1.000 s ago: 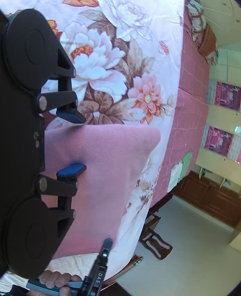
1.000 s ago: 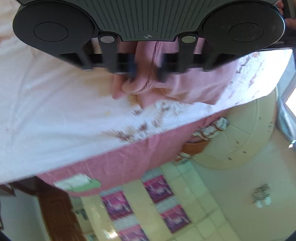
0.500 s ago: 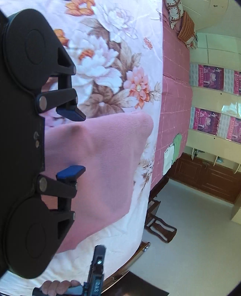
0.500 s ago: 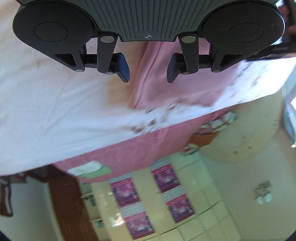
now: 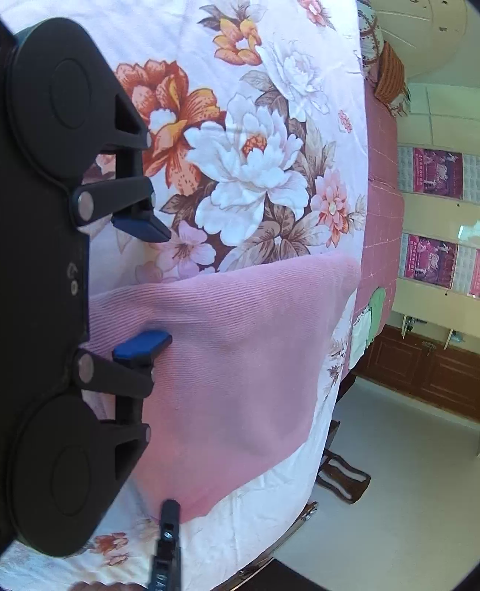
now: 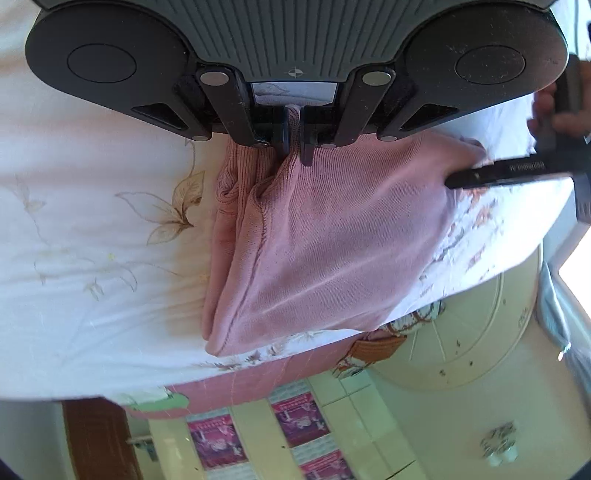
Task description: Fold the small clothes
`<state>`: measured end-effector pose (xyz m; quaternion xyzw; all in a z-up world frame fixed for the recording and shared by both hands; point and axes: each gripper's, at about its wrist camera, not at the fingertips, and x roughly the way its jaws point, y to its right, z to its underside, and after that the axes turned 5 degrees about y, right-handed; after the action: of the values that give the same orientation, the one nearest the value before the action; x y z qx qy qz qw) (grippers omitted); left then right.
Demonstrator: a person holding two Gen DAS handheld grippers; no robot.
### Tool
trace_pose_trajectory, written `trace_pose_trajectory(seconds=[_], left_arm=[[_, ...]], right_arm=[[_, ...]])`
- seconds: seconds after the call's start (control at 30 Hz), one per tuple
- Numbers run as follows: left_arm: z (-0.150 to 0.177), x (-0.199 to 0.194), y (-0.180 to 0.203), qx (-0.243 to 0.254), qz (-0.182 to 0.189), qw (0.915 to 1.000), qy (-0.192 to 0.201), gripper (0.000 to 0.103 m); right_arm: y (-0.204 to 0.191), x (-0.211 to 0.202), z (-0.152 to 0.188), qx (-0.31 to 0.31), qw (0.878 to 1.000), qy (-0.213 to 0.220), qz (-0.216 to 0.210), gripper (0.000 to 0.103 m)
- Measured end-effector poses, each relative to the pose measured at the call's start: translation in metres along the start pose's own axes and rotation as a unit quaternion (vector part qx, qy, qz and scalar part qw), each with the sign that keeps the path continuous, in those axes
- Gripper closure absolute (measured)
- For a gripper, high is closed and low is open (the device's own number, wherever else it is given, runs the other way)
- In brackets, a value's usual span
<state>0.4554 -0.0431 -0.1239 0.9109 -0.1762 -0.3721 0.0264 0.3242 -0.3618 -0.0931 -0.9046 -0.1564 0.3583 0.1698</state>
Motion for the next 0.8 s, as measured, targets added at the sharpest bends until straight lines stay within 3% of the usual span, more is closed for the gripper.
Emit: trace_pose_trajectory(seconds=[0.07,0.13,0.2,0.27,0.33,0.37,0.4,0.43,0.5,0.57,0.63,0.73,0.8], left_arm=[[0.008,-0.004,0.021,0.107,-0.051,0.9929,-0.007,0.047],[0.012,-0.008,0.03,0.137,-0.06,0.9886,-0.012,0.047],[0.006,-0.013,0.026,0.126,-0.056,0.9904,-0.014,0.048],[-0.003,-0.031,0.018,0.097,-0.054,0.9935,0.024,0.048],[-0.013,-0.04,0.012,0.072,-0.042,0.9951,0.053,0.044],[-0.018,-0.038,0.012,0.063,-0.038,0.9958,0.055,0.042],[-0.022,-0.03,0.014,0.055,-0.035,0.9966,0.05,0.042],[-0.024,-0.02,0.016,0.047,-0.031,0.9976,0.04,0.041],[-0.023,0.006,0.021,0.026,-0.021,0.9994,0.014,0.041],[-0.01,0.028,0.02,0.009,-0.025,0.9994,-0.022,0.027],[-0.011,0.024,0.017,-0.005,-0.029,0.9993,-0.023,0.028],[-0.022,0.004,0.014,-0.001,-0.031,0.9992,0.024,0.031],[-0.032,0.007,0.01,-0.016,-0.025,0.999,0.034,0.031]], right_arm=[[-0.001,-0.015,-0.001,-0.012,1.0,0.008,0.004,0.099],[0.004,-0.017,0.003,-0.011,1.0,0.003,0.01,0.099],[0.005,-0.004,0.007,-0.02,0.999,-0.024,0.026,0.099],[0.0,0.003,0.005,-0.031,0.999,-0.024,0.037,0.099],[-0.005,-0.012,-0.002,-0.031,0.997,0.018,0.062,0.097],[-0.011,-0.021,-0.006,-0.041,0.995,0.047,0.076,0.091],[-0.017,-0.026,-0.01,-0.051,0.993,0.07,0.082,0.078],[-0.022,-0.027,-0.014,-0.06,0.992,0.085,0.074,0.075],[-0.028,-0.015,-0.019,-0.062,0.992,0.09,0.063,0.075],[-0.032,0.009,-0.016,-0.074,0.993,0.071,0.058,0.075],[-0.029,0.041,-0.006,-0.103,0.99,0.015,0.093,0.075],[-0.031,0.033,-0.014,-0.109,0.99,0.024,0.087,0.075],[-0.032,0.017,-0.021,-0.106,0.988,0.08,0.076,0.075]])
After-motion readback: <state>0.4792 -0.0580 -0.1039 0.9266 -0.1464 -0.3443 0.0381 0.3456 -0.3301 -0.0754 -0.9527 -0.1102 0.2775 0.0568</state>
